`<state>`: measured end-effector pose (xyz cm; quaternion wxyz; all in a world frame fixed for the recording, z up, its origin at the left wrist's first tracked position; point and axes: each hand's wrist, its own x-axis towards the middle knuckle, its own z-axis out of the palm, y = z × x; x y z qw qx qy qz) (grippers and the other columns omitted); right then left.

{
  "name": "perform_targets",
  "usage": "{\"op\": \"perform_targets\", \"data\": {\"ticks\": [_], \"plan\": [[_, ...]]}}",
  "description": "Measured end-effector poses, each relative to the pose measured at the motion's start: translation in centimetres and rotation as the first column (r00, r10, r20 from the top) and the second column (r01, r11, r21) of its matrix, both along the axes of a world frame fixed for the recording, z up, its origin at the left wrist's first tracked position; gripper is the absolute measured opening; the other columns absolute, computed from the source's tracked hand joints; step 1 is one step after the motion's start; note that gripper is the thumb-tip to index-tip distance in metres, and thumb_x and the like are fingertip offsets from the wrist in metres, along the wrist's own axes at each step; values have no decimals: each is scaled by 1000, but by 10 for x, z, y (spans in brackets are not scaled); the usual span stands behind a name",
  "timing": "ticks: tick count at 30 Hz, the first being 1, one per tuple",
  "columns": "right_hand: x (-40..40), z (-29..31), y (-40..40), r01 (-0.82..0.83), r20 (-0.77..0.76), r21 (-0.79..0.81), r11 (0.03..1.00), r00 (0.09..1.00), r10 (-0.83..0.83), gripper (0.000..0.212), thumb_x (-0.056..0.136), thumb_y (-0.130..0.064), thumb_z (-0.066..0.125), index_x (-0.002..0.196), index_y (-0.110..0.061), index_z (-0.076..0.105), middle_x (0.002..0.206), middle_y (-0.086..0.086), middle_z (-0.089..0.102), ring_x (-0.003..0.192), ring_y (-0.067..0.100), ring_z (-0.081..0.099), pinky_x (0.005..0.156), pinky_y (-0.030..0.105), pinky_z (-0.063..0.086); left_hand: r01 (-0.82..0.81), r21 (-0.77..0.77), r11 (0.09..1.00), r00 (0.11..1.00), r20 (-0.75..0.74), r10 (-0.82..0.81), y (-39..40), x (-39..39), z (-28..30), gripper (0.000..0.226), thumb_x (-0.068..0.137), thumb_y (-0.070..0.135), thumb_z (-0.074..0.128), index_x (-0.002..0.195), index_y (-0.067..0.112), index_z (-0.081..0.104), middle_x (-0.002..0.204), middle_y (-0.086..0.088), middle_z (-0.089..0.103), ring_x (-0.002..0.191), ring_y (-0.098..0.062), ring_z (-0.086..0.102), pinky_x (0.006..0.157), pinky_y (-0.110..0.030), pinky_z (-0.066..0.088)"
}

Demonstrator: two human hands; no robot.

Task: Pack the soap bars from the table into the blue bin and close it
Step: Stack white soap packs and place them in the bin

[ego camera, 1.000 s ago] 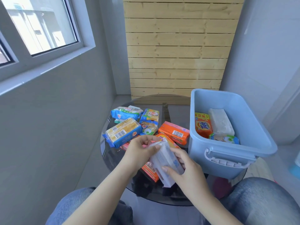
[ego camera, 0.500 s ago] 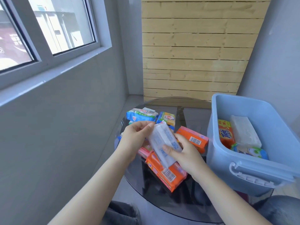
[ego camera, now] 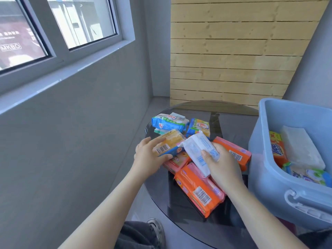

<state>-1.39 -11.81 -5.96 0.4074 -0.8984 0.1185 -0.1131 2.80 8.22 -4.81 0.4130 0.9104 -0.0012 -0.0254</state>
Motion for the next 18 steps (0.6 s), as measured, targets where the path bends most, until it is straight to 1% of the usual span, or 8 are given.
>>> {"op": "perform_targets", "data": {"ticks": [4, 7, 10, 12, 13, 14, 16, 18], "plan": [[0, 1, -7, -26, -21, 142, 990, 999, 29, 37, 89, -38, 56, 121, -19, 56, 97, -8, 61, 78, 6, 58, 58, 24, 48, 10, 23, 1000, 1000, 18, -11, 1, 4, 2, 65, 73, 30, 79, 132, 32, 54, 131, -7, 46, 126, -26, 43, 102, -40, 41], [-8, 1, -10, -15, 36, 318, 948, 999, 3, 24, 87, -36, 58, 108, -24, 62, 96, -5, 68, 84, 10, 64, 71, 35, 54, 63, 25, 998, 997, 52, -64, 5, 5, 5, 71, 70, 29, 81, 135, 27, 53, 129, -5, 50, 120, -23, 49, 98, -38, 45], [-13, 9, -11, -31, 94, 434, 900, 995, -11, 4, 86, -38, 60, 85, -39, 63, 89, -11, 71, 82, 6, 67, 75, 37, 56, 193, 31, 981, 980, 49, -194, 11, 5, 6, 83, 63, 26, 85, 138, 27, 50, 126, 1, 56, 110, -13, 58, 94, -29, 49], [-13, 18, -10, -80, 121, 454, 887, 992, 28, 9, 84, -37, 62, 80, -45, 62, 88, -14, 71, 82, 4, 67, 72, 34, 56, 311, -58, 949, 950, -7, -312, 12, 4, 3, 92, 61, 18, 86, 142, 28, 43, 123, 8, 61, 99, 2, 63, 85, -15, 51], [-12, 22, -9, -108, 127, 460, 881, 990, 55, 11, 83, -34, 64, 81, -45, 61, 90, -13, 71, 84, 6, 68, 72, 34, 56, 364, -117, 924, 928, -33, -370, 12, 3, 0, 97, 62, 13, 86, 144, 30, 38, 124, 10, 61, 98, 5, 64, 82, -12, 51], [-10, 26, -7, -130, 127, 460, 878, 989, 80, 13, 83, -33, 66, 82, -44, 61, 92, -11, 70, 85, 8, 68, 71, 33, 56, 400, -173, 900, 909, -50, -413, 10, 2, -3, 101, 63, 8, 85, 146, 31, 32, 128, 8, 59, 103, 3, 63, 84, -14, 52], [-8, 31, -5, -165, 111, 443, 881, 985, 129, 14, 81, -30, 68, 82, -43, 61, 93, -12, 69, 83, 4, 67, 65, 24, 55, 421, -260, 869, 891, -61, -450, 6, 2, -6, 112, 66, 3, 82, 150, 36, 16, 143, 7, 47, 124, -8, 54, 96, -30, 52], [-4, 34, -4, -193, 68, 426, 884, 981, 181, 12, 80, -30, 69, 85, -39, 63, 94, -11, 69, 82, 4, 67, 59, 20, 52, 420, -329, 846, 884, -64, -463, 6, 3, -6, 121, 65, 7, 82, 150, 42, 3, 146, 25, 31, 139, -8, 32, 104, -36, 47]]}}
